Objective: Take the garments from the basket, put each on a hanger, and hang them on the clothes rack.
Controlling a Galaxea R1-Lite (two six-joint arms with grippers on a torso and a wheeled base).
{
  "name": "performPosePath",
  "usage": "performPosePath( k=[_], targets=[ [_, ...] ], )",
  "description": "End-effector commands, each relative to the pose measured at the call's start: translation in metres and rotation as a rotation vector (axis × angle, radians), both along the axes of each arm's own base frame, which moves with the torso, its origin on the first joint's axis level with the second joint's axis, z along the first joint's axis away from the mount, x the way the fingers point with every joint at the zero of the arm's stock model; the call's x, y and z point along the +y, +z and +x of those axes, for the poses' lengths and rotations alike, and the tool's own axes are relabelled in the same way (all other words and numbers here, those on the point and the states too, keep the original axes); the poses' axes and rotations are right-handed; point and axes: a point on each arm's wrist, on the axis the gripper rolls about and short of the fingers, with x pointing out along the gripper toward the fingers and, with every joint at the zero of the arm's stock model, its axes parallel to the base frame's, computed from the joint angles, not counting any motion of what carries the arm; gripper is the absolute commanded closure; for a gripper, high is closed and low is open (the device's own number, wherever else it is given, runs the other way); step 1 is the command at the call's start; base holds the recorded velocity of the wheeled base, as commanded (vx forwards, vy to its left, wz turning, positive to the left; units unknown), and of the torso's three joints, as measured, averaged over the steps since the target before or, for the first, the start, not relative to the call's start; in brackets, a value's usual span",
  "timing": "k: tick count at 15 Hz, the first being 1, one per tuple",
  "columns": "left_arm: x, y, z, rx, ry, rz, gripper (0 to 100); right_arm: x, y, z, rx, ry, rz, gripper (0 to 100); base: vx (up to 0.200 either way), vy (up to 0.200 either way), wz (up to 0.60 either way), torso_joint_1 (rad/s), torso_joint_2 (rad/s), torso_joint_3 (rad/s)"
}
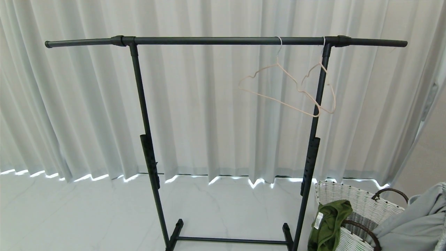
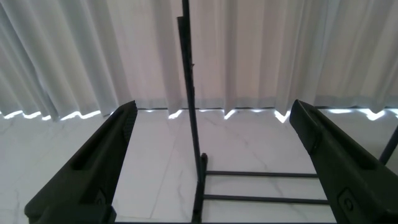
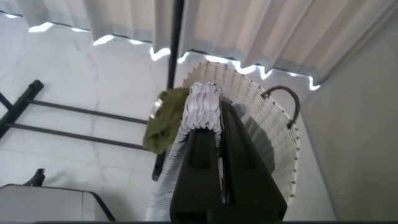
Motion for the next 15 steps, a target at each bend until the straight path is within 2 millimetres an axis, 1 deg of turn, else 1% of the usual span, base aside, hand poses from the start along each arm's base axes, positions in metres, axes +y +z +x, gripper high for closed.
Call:
performPosePath(
  k=[1,3,10,15],
  targets=[
    [0.0,0.0,0.0,0.001,0.001,0.0,0,0.0,0.0,0.001,0.003,0.001,0.0,100,0.0,0.2,0.0,-0.002,0.0,0.002],
    [0.0,0.0,0.0,0.0,0.001,0.0,0,0.0,0.0,0.001,0.003,0.001,0.0,100,0.0,0.2,0.0,0.002,0.0,0.005],
    [0.0,0.0,0.0,0.0,0.0,0.006,0,0.003,0.001,0.0,-0.007,0.038,0.0,100,0.0,0.0,0.0,0.0,0.0,0.0],
    [0.0,0.0,0.0,0.001,0.0,0.012,0,0.013,0.006,-0.004,-0.046,0.168,-0.001,100,0.0,0.0,0.0,0.0,0.0,0.0]
  ],
)
